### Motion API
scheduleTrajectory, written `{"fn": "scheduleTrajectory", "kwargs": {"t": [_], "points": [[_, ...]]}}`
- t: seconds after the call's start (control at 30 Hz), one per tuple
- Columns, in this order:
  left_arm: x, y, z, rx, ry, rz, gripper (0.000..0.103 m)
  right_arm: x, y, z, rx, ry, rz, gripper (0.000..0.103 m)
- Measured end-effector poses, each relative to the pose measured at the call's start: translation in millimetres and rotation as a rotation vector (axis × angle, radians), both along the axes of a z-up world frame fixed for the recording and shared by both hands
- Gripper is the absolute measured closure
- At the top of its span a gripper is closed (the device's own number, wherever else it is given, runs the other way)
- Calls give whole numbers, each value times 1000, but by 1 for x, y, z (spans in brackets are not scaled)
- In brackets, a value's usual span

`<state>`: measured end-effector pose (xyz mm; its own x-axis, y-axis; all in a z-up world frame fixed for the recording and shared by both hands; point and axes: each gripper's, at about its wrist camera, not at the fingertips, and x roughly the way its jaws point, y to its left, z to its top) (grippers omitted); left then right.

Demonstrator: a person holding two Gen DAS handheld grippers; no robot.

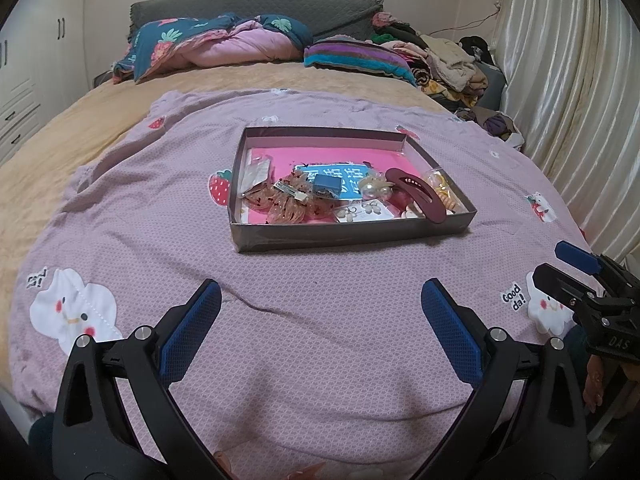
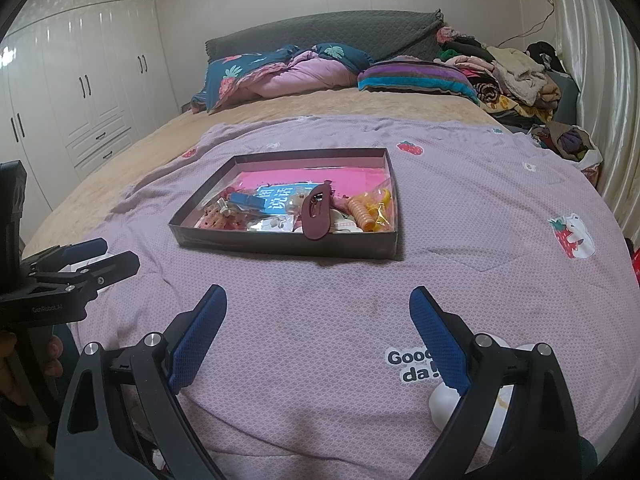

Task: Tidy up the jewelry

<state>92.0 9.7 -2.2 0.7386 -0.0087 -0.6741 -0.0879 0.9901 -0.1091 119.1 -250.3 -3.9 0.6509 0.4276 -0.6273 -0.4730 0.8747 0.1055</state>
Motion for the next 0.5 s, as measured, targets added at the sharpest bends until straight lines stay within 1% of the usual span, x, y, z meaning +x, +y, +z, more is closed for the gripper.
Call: {"fn": "scheduleTrajectory", "kwargs": {"t": [0.5], "points": [[-1,-1,0,2,2,5,9,0,0,0,-1,0,1,11]]}}
